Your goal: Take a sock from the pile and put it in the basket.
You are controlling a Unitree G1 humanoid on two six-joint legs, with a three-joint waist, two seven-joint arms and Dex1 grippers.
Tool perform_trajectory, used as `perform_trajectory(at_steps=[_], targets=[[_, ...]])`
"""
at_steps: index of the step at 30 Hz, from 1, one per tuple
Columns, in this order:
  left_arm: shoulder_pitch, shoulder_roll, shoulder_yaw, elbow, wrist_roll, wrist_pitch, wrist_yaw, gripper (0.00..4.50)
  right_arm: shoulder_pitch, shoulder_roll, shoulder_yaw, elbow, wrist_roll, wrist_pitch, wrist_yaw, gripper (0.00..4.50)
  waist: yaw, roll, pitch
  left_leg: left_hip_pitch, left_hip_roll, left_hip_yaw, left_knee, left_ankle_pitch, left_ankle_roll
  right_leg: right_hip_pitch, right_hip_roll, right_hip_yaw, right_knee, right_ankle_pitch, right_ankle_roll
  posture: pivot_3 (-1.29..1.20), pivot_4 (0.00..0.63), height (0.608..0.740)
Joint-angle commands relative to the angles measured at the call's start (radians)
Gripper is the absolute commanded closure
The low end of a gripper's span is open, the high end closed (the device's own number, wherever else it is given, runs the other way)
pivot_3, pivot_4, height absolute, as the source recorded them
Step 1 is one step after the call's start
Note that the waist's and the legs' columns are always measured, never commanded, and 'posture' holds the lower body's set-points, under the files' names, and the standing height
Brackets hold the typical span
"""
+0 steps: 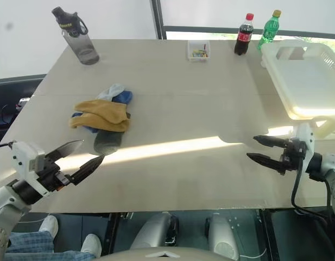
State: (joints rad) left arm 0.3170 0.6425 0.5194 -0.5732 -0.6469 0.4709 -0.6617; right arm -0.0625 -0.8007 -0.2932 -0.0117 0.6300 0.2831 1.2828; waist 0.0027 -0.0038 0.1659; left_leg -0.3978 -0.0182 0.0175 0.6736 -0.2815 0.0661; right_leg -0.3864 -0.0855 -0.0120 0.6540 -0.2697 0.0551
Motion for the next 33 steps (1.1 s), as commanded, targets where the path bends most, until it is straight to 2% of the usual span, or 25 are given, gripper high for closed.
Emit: perform_trajectory(at_steps=[1,6,11,17,25,26,27,28,29,30,31,33], targets=[[-0.089,-0.015,-0.082,0.002,0.037,0.063,0.115,0.0,-0.011,-0.005,-0.032,-0.038,0.024,-0.01,0.009,1.11,0.004,0.0,0.0,0.0,0.0,0.0,0.0,0.0,0.0,0.0,0.0,0.0,0.0,0.0,0.0,0.0,0.15,0.74],[-0.327,-0.074,-0.26,0.095,0.148,0.132,0.273,0.0,-0.026,-0.002,-0.022,-0.038,0.016,-0.024,0.007,1.11,0.014,0.0,0.0,0.0,-0.001,0.0,0.001,0.001,-0.001,0.0,0.0,0.0,0.002,0.0,0.0,0.0,0.15,0.74],[-0.477,-0.114,-0.343,0.244,0.261,0.116,0.344,0.0,-0.028,0.0,-0.023,-0.044,0.014,-0.026,-0.001,1.11,0.008,-0.001,0.0,0.0,-0.002,0.0,0.002,0.001,-0.001,0.0,0.001,0.0,0.003,0.0,0.0,0.0,0.15,0.74],[-0.562,-0.142,-0.417,0.362,0.367,0.073,0.358,0.0,-0.016,0.002,-0.029,-0.062,0.015,-0.027,-0.014,1.11,0.011,-0.001,0.0,0.0,-0.001,0.0,0.002,0.001,-0.001,0.0,0.002,0.0,0.003,0.0,0.0,0.0,0.15,0.74],[-0.586,-0.155,-0.397,0.421,0.421,0.023,0.372,0.0,0.003,0.009,-0.031,-0.077,0.015,-0.031,-0.031,1.11,0.011,-0.001,0.0,0.0,-0.001,0.0,0.003,0.001,-0.001,0.0,0.001,0.0,0.003,0.0,0.0,0.0,0.15,0.74],[-0.587,-0.158,-0.396,0.424,0.424,0.02,0.372,0.53,0.002,0.01,-0.03,-0.077,0.015,-0.031,-0.033,1.07,0.011,-0.001,0.0,0.0,-0.001,0.0,0.003,0.001,-0.001,0.0,0.001,0.0,0.003,0.0,0.0,0.0,0.15,0.74],[-0.587,-0.161,-0.395,0.427,0.427,0.017,0.371,0.87,0.002,0.011,-0.03,-0.077,0.015,-0.031,-0.034,1.07,0.011,-0.001,0.0,0.0,-0.001,0.0,0.003,0.001,-0.001,0.0,0.001,0.0,0.003,0.0,0.0,0.0,0.15,0.74],[-0.589,-0.164,-0.395,0.429,0.429,0.015,0.371,1.02,0.0,0.011,-0.029,-0.075,0.013,-0.032,-0.035,1.07,0.011,-0.001,0.0,0.0,-0.001,0.0,0.003,0.001,-0.001,0.0,0.001,0.0,0.003,0.0,0.0,0.0,0.15,0.74],[-0.589,-0.166,-0.394,0.429,0.431,0.015,0.37,1.64,0.0,0.012,-0.029,-0.075,0.013,-0.033,-0.036,1.07,0.011,-0.001,0.0,0.0,-0.001,0.0,0.003,0.001,-0.001,0.0,0.001,0.0,0.004,0.0,0.0,0.0,0.15,0.74],[-0.59,-0.168,-0.394,0.43,0.435,0.014,0.37,2.06,0.0,0.012,-0.029,-0.074,0.012,-0.034,-0.037,1.07,0.011,-0.001,0.0,0.0,-0.001,0.0,0.003,0.001,-0.002,0.0,0.001,0.0,0.004,0.0,0.0,0.0,0.15,0.74],[-0.59,-0.169,-0.396,0.431,0.439,0.012,0.369,2.73,-0.001,0.013,-0.028,-0.072,0.012,-0.036,-0.038,1.07,0.011,-0.001,0.0,0.0,-0.001,0.0,0.003,0.001,-0.001,0.0,0.001,0.0,0.004,0.0,0.0,0.0,0.15,0.74],[-0.59,-0.17,-0.397,0.433,0.446,0.011,0.367,3.52,-0.003,0.013,-0.026,-0.069,0.011,-0.038,-0.039,1.07,0.011,-0.001,0.0,0.0,-0.001,0.0,0.003,0.001,-0.001,0.0,0.001,0.0,0.004,0.0,0.0,0.0,0.15,0.74]])
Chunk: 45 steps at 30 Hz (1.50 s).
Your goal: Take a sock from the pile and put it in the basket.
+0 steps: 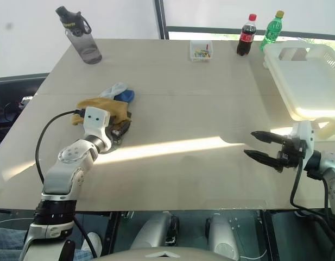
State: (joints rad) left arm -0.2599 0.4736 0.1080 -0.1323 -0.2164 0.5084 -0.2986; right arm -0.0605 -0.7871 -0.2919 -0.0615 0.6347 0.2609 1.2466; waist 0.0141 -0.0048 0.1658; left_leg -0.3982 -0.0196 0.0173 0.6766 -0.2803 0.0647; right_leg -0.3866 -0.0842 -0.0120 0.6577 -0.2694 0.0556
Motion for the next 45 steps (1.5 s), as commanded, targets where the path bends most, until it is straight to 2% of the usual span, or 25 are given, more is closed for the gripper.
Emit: perform_trajectory(at_steps=[1,3,12,18,25,30,35,39,43,45], targets=[[-0.011,-0.001,0.015,-0.01,0.017,-0.026,0.004,4.21,-0.004,-0.001,-0.028,-0.02,0.007,-0.017,-0.004,1.07,0.0,0.0,0.0,0.0,0.0,0.0,0.0,0.0,0.0,0.0,0.0,0.0,0.0,0.0,0.0,0.0,0.15,0.74],[-0.009,-0.002,0.016,-0.014,0.02,-0.026,0.002,4.46,-0.003,-0.001,-0.028,-0.021,0.006,-0.018,-0.005,1.07,0.0,0.0,0.0,0.0,0.0,0.0,0.0,0.0,0.0,0.0,0.0,0.0,0.0,0.0,0.0,0.0,0.15,0.74],[-0.037,-0.024,0.006,-0.093,-0.019,0.001,-0.037,4.46,-0.003,-0.002,-0.025,-0.02,0.001,-0.021,-0.008,1.07,0.001,0.0,0.0,0.0,0.0,0.0,0.0,0.0,0.0,0.0,0.0,0.0,0.0,0.0,0.0,0.0,0.15,0.74],[-0.105,-0.074,-0.052,-0.191,-0.081,0.176,-0.038,4.46,-0.008,0.0,-0.022,-0.022,-0.001,-0.02,-0.013,1.07,0.001,0.0,0.0,-0.001,0.0,0.0,0.001,0.0,0.0,0.0,0.0,0.0,0.001,0.0,0.0,0.0,0.15,0.74],[-0.168,-0.201,-0.248,-0.187,-0.103,0.371,-0.034,4.46,-0.015,0.002,-0.016,-0.023,-0.005,-0.02,-0.018,1.07,0.002,0.0,0.0,-0.001,0.0,0.0,0.004,0.0,0.0,0.001,0.001,0.0,0.002,0.0,0.0,0.0,0.15,0.74],[-0.221,-0.344,-0.367,-0.112,-0.119,0.425,-0.041,4.46,-0.02,-0.001,-0.021,-0.028,-0.005,-0.017,-0.019,1.07,0.001,0.0,0.0,-0.001,0.0,-0.001,0.007,0.0,0.0,0.001,0.002,0.0,0.004,0.0,0.0,0.0,0.15,0.74],[-0.296,-0.494,-0.387,0.011,-0.118,0.45,-0.017,4.46,0.004,-0.004,-0.04,-0.05,-0.002,-0.016,-0.03,1.07,0.002,-0.001,0.0,-0.001,0.0,-0.001,0.008,0.0,0.0,0.001,0.003,0.0,0.004,0.0,0.0,0.0,0.15,0.74],[-0.364,-0.57,-0.409,0.109,-0.126,0.458,-0.041,4.46,0.033,0.0,-0.052,-0.078,0.003,-0.017,-0.046,1.07,0.001,-0.001,0.0,-0.001,0.0,0.0,0.008,0.0,0.0,0.001,0.003,0.0,0.004,0.0,0.0,0.0,0.15,0.74],[-0.378,-0.593,-0.421,0.105,-0.146,0.458,-0.085,3.25,0.05,0.001,-0.061,-0.099,0.007,-0.014,-0.063,1.07,0.001,-0.001,0.0,-0.002,0.0,0.0,0.008,0.0,0.001,0.001,0.003,0.0,0.003,0.0,0.001,0.0,0.15,0.74],[-0.375,-0.606,-0.389,0.085,-0.167,0.465,-0.083,2.23,0.058,0.001,-0.066,-0.105,0.007,-0.014,-0.068,1.07,0.001,-0.001,0.0,-0.002,0.001,0.0,0.008,0.0,0.001,0.001,0.003,0.0,0.003,0.0,0.0,0.0,0.15,0.74]])
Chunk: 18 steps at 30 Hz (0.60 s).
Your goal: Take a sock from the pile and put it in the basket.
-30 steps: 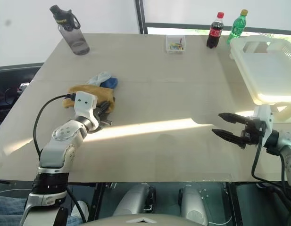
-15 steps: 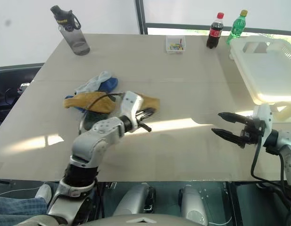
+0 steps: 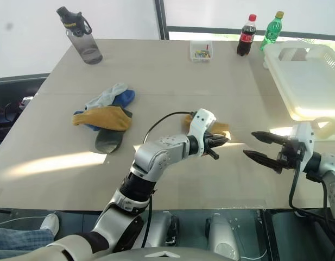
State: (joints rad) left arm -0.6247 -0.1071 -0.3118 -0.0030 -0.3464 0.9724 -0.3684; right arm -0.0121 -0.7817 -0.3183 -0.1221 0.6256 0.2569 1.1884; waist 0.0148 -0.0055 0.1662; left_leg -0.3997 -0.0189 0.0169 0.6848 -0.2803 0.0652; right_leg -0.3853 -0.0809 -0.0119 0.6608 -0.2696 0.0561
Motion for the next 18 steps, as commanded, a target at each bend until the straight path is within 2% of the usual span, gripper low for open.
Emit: perform_trajectory(at_steps=[1,2,5,8,12,18], targets=[[-0.017,-0.021,0.049,-0.059,-0.05,0.008,-0.019,1.74,0.013,-0.004,-0.042,-0.047,0.016,-0.009,-0.012,1.07,0.0,0.0,0.0,0.0,0.0,0.0,0.0,0.0,0.0,0.0,0.0,0.0,0.0,0.0,0.0,0.0,0.15,0.74],[-0.024,-0.01,0.062,-0.073,-0.059,0.008,-0.028,1.26,0.016,-0.004,-0.043,-0.049,0.016,-0.009,-0.014,1.07,-0.001,0.0,0.0,0.0,0.0,0.0,0.0,0.0,0.0,0.0,0.0,0.0,0.0,0.0,0.0,0.0,0.15,0.74],[-0.069,0.052,0.127,-0.098,-0.08,-0.038,-0.076,1.26,0.019,-0.001,-0.041,-0.052,0.014,-0.011,-0.019,1.07,-0.001,0.0,0.0,0.0,0.001,0.0,0.0,0.0,0.0,0.0,0.0,0.0,0.0,0.0,0.0,0.0,0.15,0.74],[-0.112,0.161,0.125,-0.05,-0.016,-0.161,-0.136,1.26,0.015,-0.001,-0.035,-0.048,0.013,-0.012,-0.022,1.07,-0.001,0.0,0.0,0.001,0.001,0.0,0.0,0.0,0.0,0.0,0.001,0.0,0.001,0.0,0.0,0.0,0.15,0.74],[-0.177,0.318,0.074,0.199,0.122,-0.344,-0.209,1.26,-0.001,-0.005,-0.008,-0.04,-0.01,0.003,-0.041,1.07,0.0,0.001,0.0,0.001,0.0,0.0,0.0,0.0,0.0,0.0,0.002,0.0,0.0,0.0,0.0,0.0,0.15,0.74],[-0.237,0.381,0.053,0.486,0.202,-0.537,-0.35,1.26,-0.024,0.01,0.09,-0.083,-0.111,0.049,-0.152,1.07,0.002,0.0,0.0,-0.001,-0.001,0.0,0.0,0.0,0.0,-0.001,0.003,-0.001,0.0,0.0,0.0,0.0,0.15,0.74]])
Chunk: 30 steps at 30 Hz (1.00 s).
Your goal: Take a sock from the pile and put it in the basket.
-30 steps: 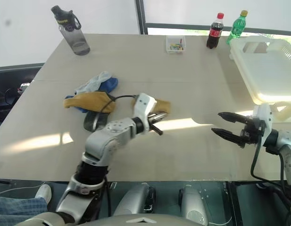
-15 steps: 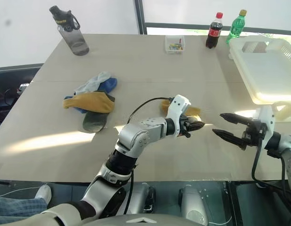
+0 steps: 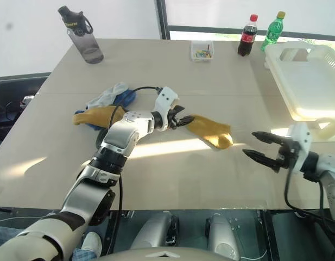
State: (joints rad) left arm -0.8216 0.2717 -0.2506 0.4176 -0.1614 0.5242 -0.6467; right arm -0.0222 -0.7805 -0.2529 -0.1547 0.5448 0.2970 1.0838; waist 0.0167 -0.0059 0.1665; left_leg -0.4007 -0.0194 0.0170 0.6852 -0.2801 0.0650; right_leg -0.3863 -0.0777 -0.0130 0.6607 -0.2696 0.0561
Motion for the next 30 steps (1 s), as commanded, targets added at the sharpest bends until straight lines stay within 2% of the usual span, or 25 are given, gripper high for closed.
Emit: perform_trajectory(at_steps=[1,5,9,15,21,30], targets=[[-0.046,0.003,-0.01,0.102,0.026,-0.112,-0.094,1.26,-0.019,0.017,0.038,-0.055,-0.04,0.009,-0.062,1.07,0.001,0.0,0.0,0.0,0.0,0.0,0.0,0.0,0.0,0.0,0.0,0.0,0.0,0.0,0.0,0.0,0.15,0.74],[-0.053,-0.013,-0.025,0.206,0.069,-0.189,-0.146,1.26,-0.047,0.051,0.096,-0.059,-0.093,0.019,-0.128,1.07,0.0,0.0,0.0,-0.001,0.0,0.0,0.0,0.0,0.0,0.0,0.0,0.0,0.0,0.0,0.0,0.0,0.15,0.74],[-0.028,-0.007,-0.03,0.157,0.077,-0.167,-0.198,1.26,-0.061,0.059,0.12,-0.051,-0.124,0.029,-0.164,1.07,-0.001,0.0,0.0,-0.001,0.0,0.0,0.001,0.0,0.0,0.0,0.0,0.0,0.0,0.0,0.0,0.0,0.15,0.74],[0.125,0.084,-0.023,-0.195,0.047,0.06,-0.217,1.26,-0.098,0.079,0.166,0.0,-0.221,0.057,-0.264,1.07,-0.012,0.0,0.0,0.0,0.001,0.001,0.001,0.0,0.0,-0.001,-0.001,0.002,0.001,0.0,0.0,0.0,0.15,0.74],[0.297,0.106,0.026,-0.542,-0.007,0.267,-0.128,1.26,-0.106,0.107,0.227,0.009,-0.268,0.139,-0.318,1.07,-0.006,0.0,0.0,0.001,0.002,0.0,0.001,0.0,0.0,0.0,-0.001,0.002,0.002,0.0,0.0,0.0,0.15,0.74],[0.432,0.156,0.065,-0.762,-0.074,0.43,-0.07,1.26,-0.08,0.113,0.222,-0.055,-0.163,0.205,-0.225,1.07,-0.006,0.0,-0.001,0.002,0.003,0.0,0.0,0.0,0.0,0.0,-0.001,0.002,0.001,0.0,0.0,0.0,0.15,0.74]])
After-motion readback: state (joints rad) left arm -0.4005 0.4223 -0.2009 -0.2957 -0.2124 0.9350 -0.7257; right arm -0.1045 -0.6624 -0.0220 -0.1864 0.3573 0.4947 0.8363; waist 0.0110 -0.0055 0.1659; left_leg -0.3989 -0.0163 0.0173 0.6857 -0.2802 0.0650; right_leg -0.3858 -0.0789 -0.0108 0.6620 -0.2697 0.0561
